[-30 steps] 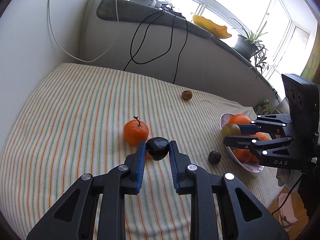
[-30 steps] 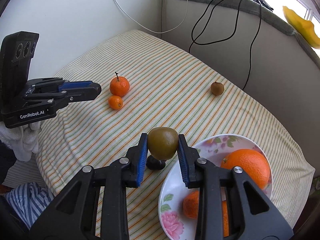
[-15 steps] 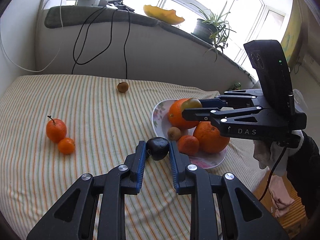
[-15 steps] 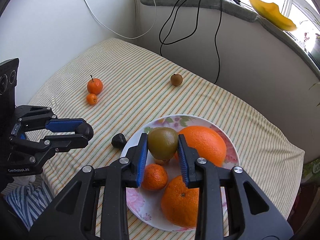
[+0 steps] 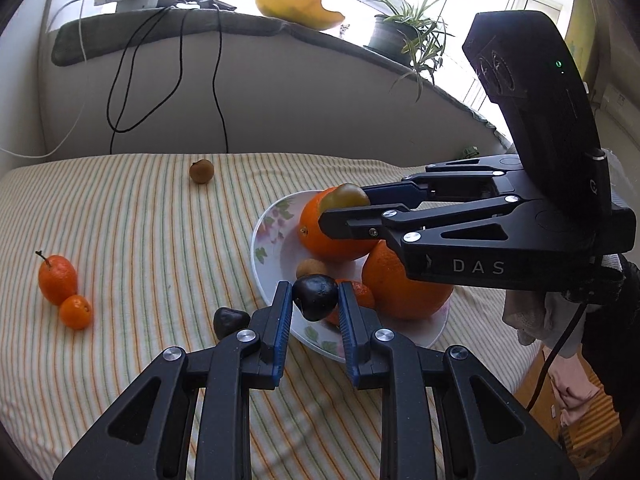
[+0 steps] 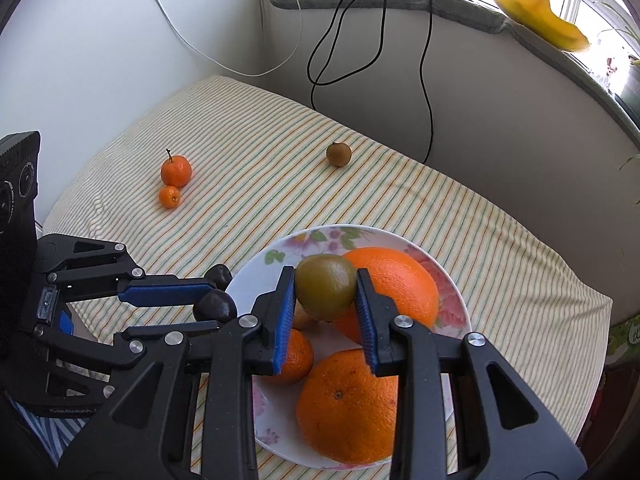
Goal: Organize fruits
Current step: 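Carry the kiwi and plum over the plate with both tools, then open the right tool over the plate while the left tool releases the plum, then move the right tool to the small tangerine while the left tool approaches the stemmed tangerine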
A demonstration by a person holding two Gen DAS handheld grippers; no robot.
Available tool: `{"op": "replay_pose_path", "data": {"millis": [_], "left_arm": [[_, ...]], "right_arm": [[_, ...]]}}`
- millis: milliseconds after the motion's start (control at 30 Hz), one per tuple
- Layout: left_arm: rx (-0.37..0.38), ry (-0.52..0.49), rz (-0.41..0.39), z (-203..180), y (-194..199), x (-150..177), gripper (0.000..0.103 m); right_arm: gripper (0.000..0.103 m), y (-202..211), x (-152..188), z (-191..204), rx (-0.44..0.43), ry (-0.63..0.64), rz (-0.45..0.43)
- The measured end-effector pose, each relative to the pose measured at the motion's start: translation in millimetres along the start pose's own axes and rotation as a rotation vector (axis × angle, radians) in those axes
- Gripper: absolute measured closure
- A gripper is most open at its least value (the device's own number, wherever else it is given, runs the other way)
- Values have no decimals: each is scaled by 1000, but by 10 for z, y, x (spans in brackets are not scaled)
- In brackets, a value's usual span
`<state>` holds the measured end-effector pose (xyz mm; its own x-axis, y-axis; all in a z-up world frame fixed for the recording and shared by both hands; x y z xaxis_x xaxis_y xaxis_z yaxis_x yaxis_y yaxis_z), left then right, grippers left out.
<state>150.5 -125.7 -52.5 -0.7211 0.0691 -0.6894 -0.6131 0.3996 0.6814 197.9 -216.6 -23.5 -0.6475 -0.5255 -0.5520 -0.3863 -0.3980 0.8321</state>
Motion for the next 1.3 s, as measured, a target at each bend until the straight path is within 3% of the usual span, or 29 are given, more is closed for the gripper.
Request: {"op": "replay_pose_path", "data": {"millis": [533, 567, 633, 667, 700, 733, 967, 1300], "left_arm": [[5, -8, 16, 29, -89, 9, 81], [6, -8, 16, 30, -92, 1, 81], [10, -9, 18, 35, -98, 1, 78], [11, -11, 24, 32, -102, 3, 73], [7, -11, 25, 34, -107, 3, 61], [6, -8, 24, 40, -106, 4, 57], [0, -13, 8, 37, -32, 29, 57], [-39, -16, -23, 244, 237, 116, 57]], "right_arm": [[71, -153, -127, 39, 16, 29, -3], [70, -150, -124, 42, 14, 28, -5], [54, -130, -126, 48, 18, 26, -11], [49, -110, -128, 51, 23, 24, -20], [44, -86, -133, 49, 30, 24, -28], [43, -66, -138, 50, 33, 24, -34], [35, 83, -152, 51, 28, -3, -79], [34, 278, -117, 236, 2, -16, -133]]}}
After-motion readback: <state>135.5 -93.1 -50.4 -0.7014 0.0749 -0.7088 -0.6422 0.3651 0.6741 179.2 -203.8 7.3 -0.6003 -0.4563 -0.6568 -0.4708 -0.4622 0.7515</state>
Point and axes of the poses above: each gripper's, at about its wrist camera, not at the fingertips, and y roughly against the way its jaws point, z to its left, x to its underside, the point moved 4 cm from there along -y, roughly the way its jaws point, and after that the axes turned 7 degrees about -x, right-handed, at the moved point
